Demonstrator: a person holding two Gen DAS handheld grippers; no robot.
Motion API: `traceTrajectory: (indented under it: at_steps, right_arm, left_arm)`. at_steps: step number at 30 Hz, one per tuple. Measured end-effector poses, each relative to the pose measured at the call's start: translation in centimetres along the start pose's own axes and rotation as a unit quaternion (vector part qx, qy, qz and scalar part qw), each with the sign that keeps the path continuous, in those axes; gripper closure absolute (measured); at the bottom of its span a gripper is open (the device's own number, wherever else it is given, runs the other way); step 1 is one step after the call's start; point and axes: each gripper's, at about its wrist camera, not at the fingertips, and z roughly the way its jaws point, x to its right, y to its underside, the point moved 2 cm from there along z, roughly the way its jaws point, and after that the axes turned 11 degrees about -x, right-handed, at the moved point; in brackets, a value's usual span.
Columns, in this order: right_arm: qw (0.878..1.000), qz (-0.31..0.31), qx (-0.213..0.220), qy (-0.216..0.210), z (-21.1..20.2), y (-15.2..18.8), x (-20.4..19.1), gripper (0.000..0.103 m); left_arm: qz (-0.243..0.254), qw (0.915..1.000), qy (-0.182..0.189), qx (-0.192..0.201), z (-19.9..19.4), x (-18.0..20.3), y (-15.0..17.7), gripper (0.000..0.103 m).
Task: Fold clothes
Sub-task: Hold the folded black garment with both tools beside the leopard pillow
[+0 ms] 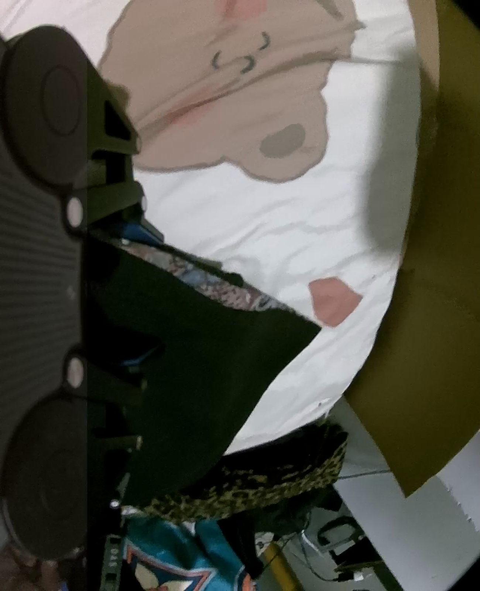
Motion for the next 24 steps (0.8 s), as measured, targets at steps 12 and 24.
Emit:
traceTrajectory:
  at_steps: [12, 24]
  right_arm:
    - [1.0, -0.002, -0.002, 0.025, 0.1, -0.5, 0.9, 0.092]
    - [0.999, -0.01, 0.007, 0.031, 0.1, -1.0, 1.2, 0.085]
  left_arm:
    - [0.034, 0.9993, 0.002, -0.012, 0.3, 0.1, -1.1, 0.035]
    - [0.011, 0.9988, 0.041, -0.023, 1.7, -0.4, -2.2, 0.048]
